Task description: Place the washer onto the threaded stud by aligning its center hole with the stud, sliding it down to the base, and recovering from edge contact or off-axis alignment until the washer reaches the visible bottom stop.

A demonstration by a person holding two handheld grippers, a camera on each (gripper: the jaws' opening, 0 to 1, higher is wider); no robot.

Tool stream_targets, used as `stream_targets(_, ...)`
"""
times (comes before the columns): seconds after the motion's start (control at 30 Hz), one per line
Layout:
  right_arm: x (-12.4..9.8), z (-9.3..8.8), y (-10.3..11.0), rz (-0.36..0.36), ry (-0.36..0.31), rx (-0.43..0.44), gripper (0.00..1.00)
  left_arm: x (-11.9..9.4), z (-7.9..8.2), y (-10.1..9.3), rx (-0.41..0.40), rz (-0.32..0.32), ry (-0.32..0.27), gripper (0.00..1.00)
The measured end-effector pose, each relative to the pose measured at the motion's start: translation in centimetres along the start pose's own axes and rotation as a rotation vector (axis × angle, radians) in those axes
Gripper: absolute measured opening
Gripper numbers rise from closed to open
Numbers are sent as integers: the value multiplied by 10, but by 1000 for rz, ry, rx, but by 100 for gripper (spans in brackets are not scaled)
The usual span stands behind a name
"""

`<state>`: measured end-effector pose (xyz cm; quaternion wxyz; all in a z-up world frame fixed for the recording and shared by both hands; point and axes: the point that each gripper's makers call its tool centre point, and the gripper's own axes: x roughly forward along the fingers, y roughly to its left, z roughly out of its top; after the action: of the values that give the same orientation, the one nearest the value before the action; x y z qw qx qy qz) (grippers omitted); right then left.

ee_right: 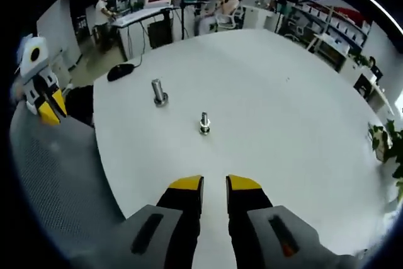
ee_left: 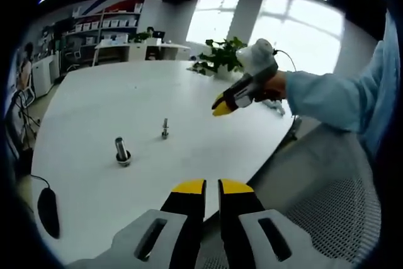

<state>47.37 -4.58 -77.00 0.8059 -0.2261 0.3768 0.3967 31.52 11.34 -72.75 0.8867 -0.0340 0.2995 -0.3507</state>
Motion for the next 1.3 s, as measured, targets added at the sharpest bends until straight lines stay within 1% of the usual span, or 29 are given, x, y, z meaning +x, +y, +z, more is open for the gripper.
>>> stream_targets(0.17,-35,-14,2,-39,-50,52,16,3,0,-7,19,-8,0,5)
stream_targets(0.33,-63,-24,5,-72,-119,101,16,0,-10,-13,29,-11,16,5)
stream_targets(0.4,-71,-28,8,-71,-144,123,16,-1,-10,-11,26,-7,14,5)
stream_targets(0.47,-78,-32,8,-84,-176,158,16,-2,-8,-10,17,1,1,6)
stream_targets(0.57,-84,-39,9,-93,-239,230,16,-2,-12,-15,7,-13,11,6)
stream_targets(0.6,-83,-45,12,-79,-248,261,16,-2,-12,-15,10,-14,10,6)
stream_targets(0.67,-85,-52,11,-71,-241,286,16,-2,-10,-17,17,-16,-4,6)
stream_targets(0.7,-89,-49,5,-95,-257,287,16,-2,-10,-18,18,-20,-3,6)
stream_targets(0.73,-91,-45,-4,-127,-296,301,17,-1,-10,-20,24,-25,-1,6)
stream_targets(0.77,-90,-49,-12,-144,-292,344,18,-1,-11,-20,30,-26,0,6)
stream_targets(0.8,-89,-56,-16,-155,-268,372,18,-1,-10,-20,32,-26,1,6)
stream_targets(0.83,-88,-66,-19,-167,-223,414,18,-1,-10,-20,31,-25,-1,6)
stream_targets(0.87,-88,-69,-20,-168,-219,429,18,0,-10,-21,32,-28,0,6)
stream_targets(0.9,-87,-68,-19,-153,-239,413,18,1,-10,-21,34,-30,5,6)
stream_targets(0.93,-87,-69,-17,-146,-240,414,19,3,-12,-23,39,-33,18,6)
stream_targets(1.0,-86,-74,-16,-146,-215,410,19,3,-15,-26,57,-43,35,6)
stream_targets(1.03,-86,-75,-17,-154,-211,408,21,3,-15,-27,72,-47,35,6)
stream_targets(1.13,-85,-78,-24,-200,-186,404,32,4,-17,-26,64,-56,51,6)
stream_targets(1.17,-84,-80,-26,-218,-161,376,33,4,-17,-25,62,-58,55,6)
stream_targets(1.2,-83,-81,-24,-217,-135,332,33,4,-16,-26,67,-61,55,6)
stream_targets(1.23,-83,-80,-22,-214,-137,316,33,4,-16,-27,81,-67,55,7)
stream_targets(1.3,-83,-76,-17,-209,-150,313,33,4,-19,-27,90,-64,63,7)
